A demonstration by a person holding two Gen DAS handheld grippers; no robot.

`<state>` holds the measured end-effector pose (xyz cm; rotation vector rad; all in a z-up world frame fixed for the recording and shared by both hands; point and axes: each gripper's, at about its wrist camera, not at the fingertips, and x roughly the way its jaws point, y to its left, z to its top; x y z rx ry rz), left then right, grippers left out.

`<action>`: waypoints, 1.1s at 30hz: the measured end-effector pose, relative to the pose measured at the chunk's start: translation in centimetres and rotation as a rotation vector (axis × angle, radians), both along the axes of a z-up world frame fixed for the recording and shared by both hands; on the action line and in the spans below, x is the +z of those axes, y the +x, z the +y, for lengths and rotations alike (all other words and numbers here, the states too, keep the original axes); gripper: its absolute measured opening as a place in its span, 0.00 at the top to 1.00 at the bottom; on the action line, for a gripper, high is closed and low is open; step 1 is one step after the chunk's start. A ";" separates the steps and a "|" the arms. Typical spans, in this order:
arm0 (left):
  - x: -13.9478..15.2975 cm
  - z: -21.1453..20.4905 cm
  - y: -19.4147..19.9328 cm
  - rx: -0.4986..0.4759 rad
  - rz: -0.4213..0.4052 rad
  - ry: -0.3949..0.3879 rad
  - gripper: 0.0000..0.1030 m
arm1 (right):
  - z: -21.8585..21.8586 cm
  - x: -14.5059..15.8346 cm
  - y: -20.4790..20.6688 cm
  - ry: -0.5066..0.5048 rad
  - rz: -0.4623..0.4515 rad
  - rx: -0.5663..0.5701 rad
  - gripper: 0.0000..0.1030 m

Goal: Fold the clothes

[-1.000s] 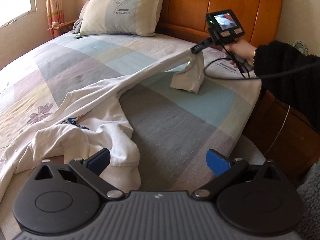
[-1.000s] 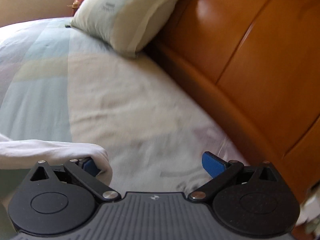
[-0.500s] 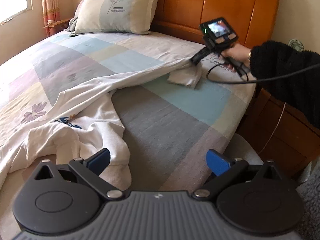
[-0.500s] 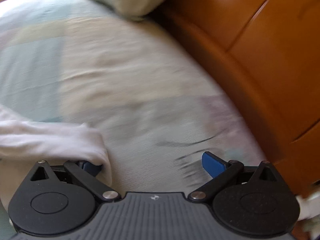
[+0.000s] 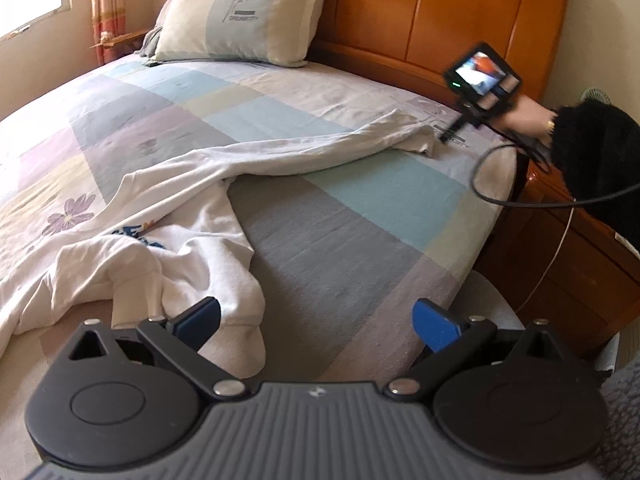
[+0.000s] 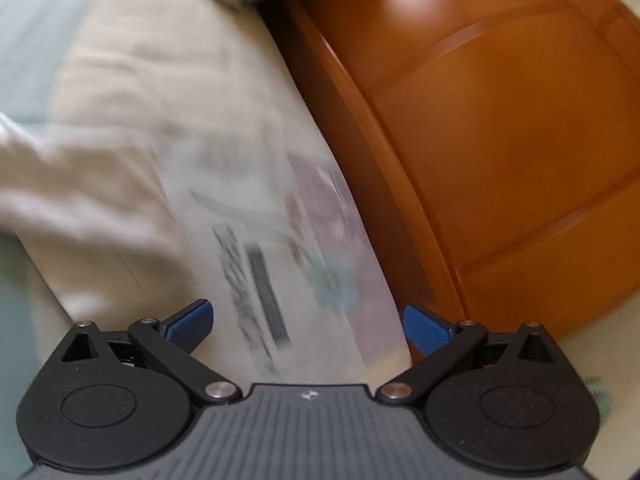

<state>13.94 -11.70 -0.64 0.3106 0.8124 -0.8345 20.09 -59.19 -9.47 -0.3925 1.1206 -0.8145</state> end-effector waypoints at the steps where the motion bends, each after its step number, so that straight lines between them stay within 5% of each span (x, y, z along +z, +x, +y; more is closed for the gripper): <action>1: -0.1 0.1 0.1 0.006 0.003 -0.002 0.01 | 0.1 0.8 -0.4 0.025 -0.035 0.005 0.00; 3: -0.3 0.2 0.4 0.013 0.014 -0.006 0.01 | 0.4 2.7 -1.1 0.084 -0.118 0.022 0.00; 7: -0.7 0.2 0.6 0.027 0.026 0.004 0.01 | 4.1 6.2 0.5 0.375 -0.293 0.229 0.00; 13: -1.1 0.5 0.5 0.055 0.032 0.037 0.01 | 13.7 5.4 9.1 0.768 -0.352 0.539 0.00; 20: -1.5 2.2 0.8 0.123 0.050 0.066 0.01 | 22.9 -0.6 16.6 0.891 -0.258 0.680 0.00; 27: -2.5 3.5 1.5 0.159 0.073 0.045 0.01 | 23.8 -3.2 13.5 0.835 -0.355 0.698 0.00; 33: -3.1 3.9 1.5 0.158 0.087 0.026 0.01 | 25.0 -1.9 10.5 0.751 -0.222 0.685 0.00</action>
